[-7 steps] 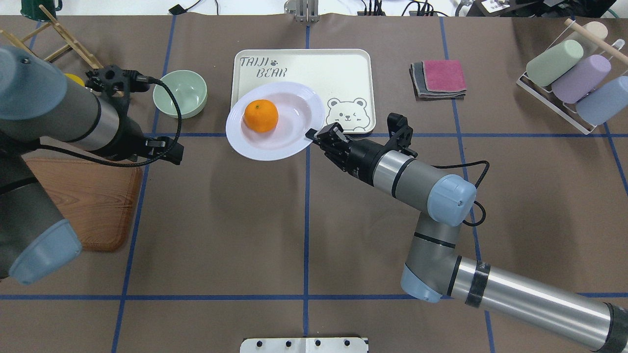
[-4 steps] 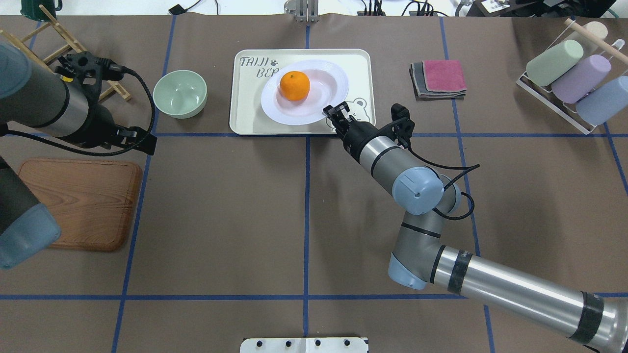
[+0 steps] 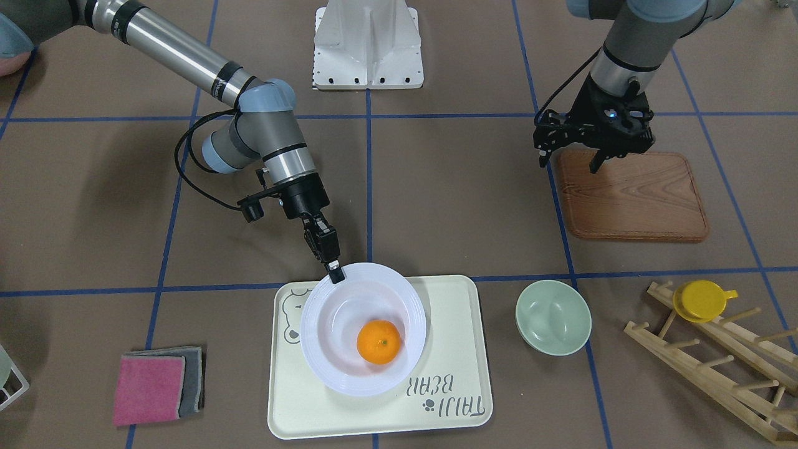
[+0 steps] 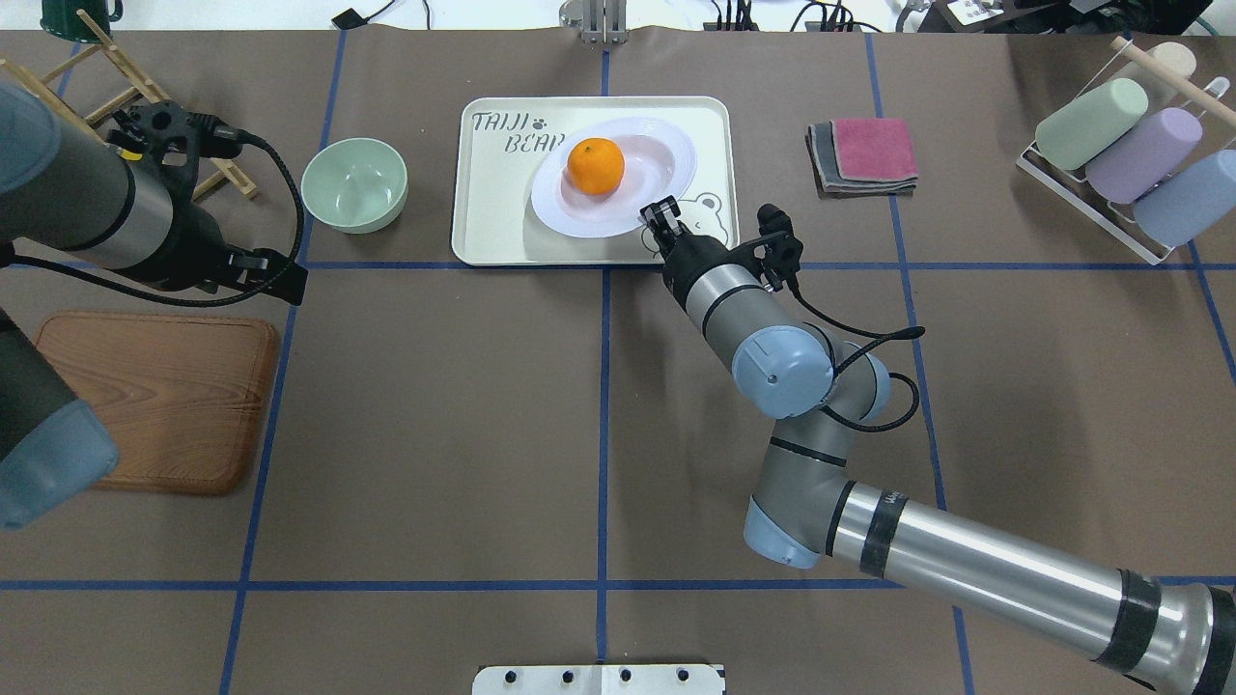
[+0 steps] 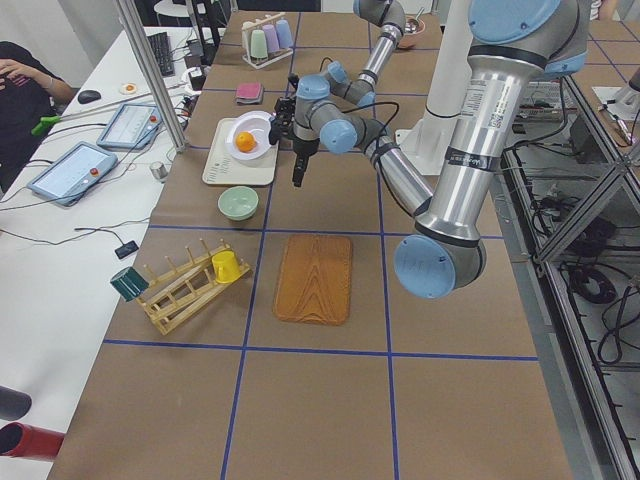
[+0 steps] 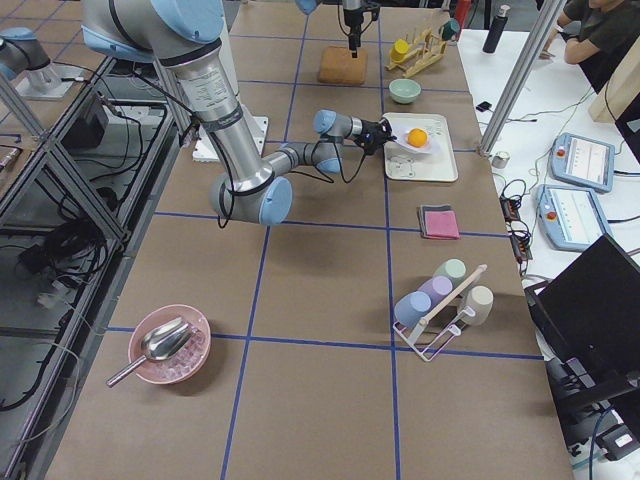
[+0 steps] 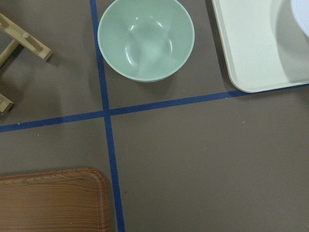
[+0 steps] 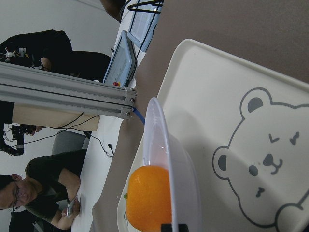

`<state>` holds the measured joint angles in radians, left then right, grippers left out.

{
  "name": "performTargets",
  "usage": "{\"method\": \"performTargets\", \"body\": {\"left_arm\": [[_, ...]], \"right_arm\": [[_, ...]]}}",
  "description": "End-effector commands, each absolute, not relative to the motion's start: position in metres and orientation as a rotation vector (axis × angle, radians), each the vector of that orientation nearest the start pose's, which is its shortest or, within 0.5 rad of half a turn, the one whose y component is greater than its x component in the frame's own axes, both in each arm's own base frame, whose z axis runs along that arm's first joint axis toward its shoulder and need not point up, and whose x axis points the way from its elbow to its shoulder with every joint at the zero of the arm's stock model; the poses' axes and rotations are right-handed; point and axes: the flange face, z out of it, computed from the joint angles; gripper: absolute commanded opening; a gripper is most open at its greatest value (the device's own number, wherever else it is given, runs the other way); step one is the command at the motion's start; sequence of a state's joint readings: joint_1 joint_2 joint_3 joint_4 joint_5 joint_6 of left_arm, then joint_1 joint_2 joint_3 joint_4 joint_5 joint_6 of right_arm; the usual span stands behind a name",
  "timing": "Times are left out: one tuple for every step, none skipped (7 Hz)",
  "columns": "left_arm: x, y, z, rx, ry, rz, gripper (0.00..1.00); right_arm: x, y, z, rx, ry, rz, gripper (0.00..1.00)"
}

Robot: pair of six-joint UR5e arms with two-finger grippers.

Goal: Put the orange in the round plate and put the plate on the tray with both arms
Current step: 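Push the plate farther onto the tray with the right gripper while the left gripper withdraws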

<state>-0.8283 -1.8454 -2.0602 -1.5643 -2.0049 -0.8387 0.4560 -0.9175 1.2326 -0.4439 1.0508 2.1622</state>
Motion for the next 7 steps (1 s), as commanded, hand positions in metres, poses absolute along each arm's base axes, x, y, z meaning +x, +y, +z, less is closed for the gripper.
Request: {"method": "performTargets", "body": {"left_arm": [[0.293, -0.454, 0.297, 0.229, 0.821, 0.074, 0.92], [0.293, -0.454, 0.297, 0.232, 0.821, 0.074, 0.92], [0.291, -0.454, 0.299, 0.228, 0.819, 0.072, 0.92], [0.29, -0.453, 0.3, 0.227, 0.817, 0.07, 0.92], [0.289, -0.454, 0.3, 0.229, 0.817, 0.068, 0.92], [0.288, -0.454, 0.3, 0.23, 0.818, 0.066, 0.92], [0.287, -0.455, 0.299, 0.227, 0.821, 0.066, 0.92]], "right_arm": [[-0.587, -0.479, 0.293, 0.359, -1.522, 1.212, 0.0], [-0.589, -0.479, 0.297, 0.361, -1.514, 1.21, 0.23], [-0.59, -0.481, 0.307, 0.376, -1.457, 1.191, 0.99], [-0.584, -0.49, 0.294, 0.397, -1.423, 1.126, 1.0], [-0.564, -0.5, 0.281, 0.367, -1.409, 1.055, 1.0], [-0.546, -0.511, 0.264, 0.328, -1.32, 0.963, 1.0], [-0.525, -0.514, 0.254, 0.34, -1.222, 0.785, 1.0]]}}
